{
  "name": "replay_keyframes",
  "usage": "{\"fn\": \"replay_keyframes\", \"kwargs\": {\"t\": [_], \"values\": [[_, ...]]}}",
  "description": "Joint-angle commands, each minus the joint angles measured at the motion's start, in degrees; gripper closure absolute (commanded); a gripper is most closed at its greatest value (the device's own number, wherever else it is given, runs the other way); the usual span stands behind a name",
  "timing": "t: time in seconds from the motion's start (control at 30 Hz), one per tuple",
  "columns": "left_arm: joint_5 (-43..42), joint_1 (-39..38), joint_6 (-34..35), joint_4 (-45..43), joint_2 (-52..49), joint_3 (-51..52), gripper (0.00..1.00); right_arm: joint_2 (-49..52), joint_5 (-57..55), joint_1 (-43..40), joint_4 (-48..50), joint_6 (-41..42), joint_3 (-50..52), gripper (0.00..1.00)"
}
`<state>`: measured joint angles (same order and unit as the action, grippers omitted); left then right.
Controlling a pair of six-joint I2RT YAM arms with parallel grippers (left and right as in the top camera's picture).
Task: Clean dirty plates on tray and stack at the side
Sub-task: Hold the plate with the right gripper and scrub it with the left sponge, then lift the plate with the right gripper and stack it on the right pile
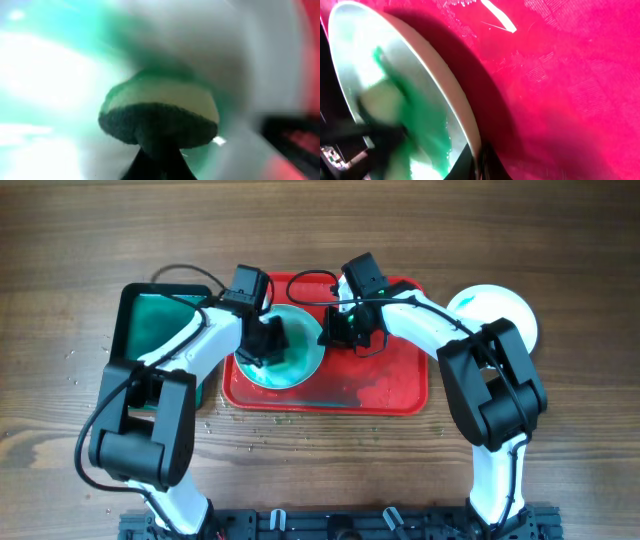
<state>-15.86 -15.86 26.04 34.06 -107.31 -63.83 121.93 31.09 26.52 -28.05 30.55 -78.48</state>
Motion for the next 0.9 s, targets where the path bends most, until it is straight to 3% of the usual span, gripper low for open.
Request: {"fn": "replay_keyframes", "kwargs": {"t": [0.0, 0.07, 0.13, 0.23, 0.3, 0.4, 0.47, 0.63, 0.77, 0.87], "values": [[-22.77, -1.09, 1.20, -5.81, -2.73, 1.70, 0.96, 1.88, -0.15, -0.46, -0.02, 0.90, 0.24, 0.96], [-21.79, 0.50, 1.81, -13.33, -2.73, -0.76, 0.96, 1.88, -0.17, -0.46, -0.04, 0.87, 0.24, 0.96], [-17.53, 4.37, 5.18, -11.06, -2.49, -7.76, 0.96, 1.88, -1.22, -0.46, -0.17, 1.03, 0.24, 0.96], [-3.54, 10.36, 5.53, 3.04, -0.61, -22.23, 0.96, -0.66, -5.38, -0.46, -1.55, 0.92, 0.15, 0.96], [-0.57, 12.55, 4.79, 8.22, 0.22, -26.36, 0.96, -4.87, -12.20, -0.46, -4.11, -0.59, 0.15, 0.95], [-0.24, 13.42, 4.24, 12.22, 0.59, -26.29, 0.96, -15.15, -29.51, -0.46, -10.19, -2.82, 0.15, 0.96], [0.79, 12.13, 4.24, 13.42, -0.39, -25.07, 0.96, -22.88, -48.54, 0.59, -14.36, -4.59, 0.15, 0.96], [0.79, 8.28, 4.46, 11.30, -1.49, -21.11, 0.96, -30.42, -92.96, 13.57, -22.18, -11.89, 0.17, 0.96], [0.76, 7.80, 4.46, 11.15, -1.49, -21.11, 0.96, -30.42, -111.80, 25.44, -21.88, -19.30, 0.17, 0.96], [0.83, 7.82, 4.44, 10.97, -1.49, -21.11, 0.96, -30.42, -115.60, 29.27, -21.59, -22.01, 0.17, 0.96]]}}
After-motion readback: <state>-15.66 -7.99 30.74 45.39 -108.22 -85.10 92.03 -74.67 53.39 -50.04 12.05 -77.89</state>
